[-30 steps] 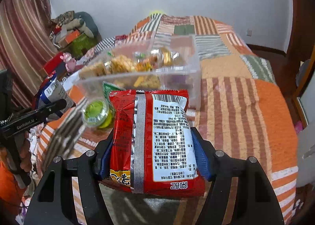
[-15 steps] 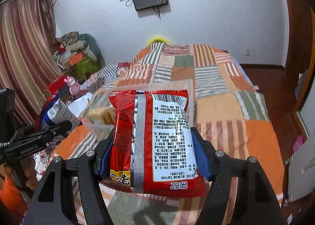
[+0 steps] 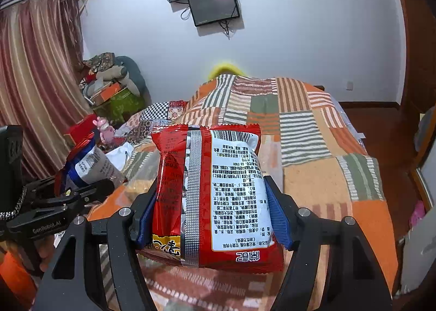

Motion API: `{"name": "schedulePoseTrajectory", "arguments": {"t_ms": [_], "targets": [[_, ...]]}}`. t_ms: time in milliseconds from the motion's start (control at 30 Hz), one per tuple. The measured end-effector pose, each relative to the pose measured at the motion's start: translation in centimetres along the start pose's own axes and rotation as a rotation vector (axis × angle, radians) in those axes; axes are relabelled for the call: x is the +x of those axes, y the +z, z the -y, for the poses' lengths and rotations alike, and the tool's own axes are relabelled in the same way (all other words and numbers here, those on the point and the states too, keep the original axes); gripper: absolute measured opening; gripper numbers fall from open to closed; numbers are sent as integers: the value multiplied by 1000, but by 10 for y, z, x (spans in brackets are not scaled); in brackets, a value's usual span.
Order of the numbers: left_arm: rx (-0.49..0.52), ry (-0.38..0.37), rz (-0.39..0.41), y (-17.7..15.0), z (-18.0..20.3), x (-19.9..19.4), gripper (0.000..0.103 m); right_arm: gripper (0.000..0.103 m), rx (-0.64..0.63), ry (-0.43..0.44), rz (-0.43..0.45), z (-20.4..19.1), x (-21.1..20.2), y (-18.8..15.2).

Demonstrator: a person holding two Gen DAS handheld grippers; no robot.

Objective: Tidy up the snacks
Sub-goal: 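Carry both bags over the clear box and open both tools to drop them in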

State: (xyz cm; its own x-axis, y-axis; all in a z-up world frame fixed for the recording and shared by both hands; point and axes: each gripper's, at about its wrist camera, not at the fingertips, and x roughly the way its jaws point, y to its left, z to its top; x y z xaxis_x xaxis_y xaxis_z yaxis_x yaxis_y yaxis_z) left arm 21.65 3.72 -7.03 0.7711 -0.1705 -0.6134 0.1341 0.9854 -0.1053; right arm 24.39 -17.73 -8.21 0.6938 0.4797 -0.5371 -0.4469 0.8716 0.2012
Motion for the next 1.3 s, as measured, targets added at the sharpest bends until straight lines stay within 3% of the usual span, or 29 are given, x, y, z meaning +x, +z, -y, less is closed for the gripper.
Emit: {"name": "schedulePoseTrajectory", "arguments": {"t_ms": [400, 867, 1300], "targets": [[0, 42, -8, 22, -6, 40, 49, 66, -13, 14, -37, 0, 36, 10], [-54, 87, -85, 25, -25, 102, 49, 66, -18, 7, -128, 3, 78, 12], [-56, 53, -109, 18, -20, 99, 69, 67, -35, 2, -147, 2, 76, 15]]}}
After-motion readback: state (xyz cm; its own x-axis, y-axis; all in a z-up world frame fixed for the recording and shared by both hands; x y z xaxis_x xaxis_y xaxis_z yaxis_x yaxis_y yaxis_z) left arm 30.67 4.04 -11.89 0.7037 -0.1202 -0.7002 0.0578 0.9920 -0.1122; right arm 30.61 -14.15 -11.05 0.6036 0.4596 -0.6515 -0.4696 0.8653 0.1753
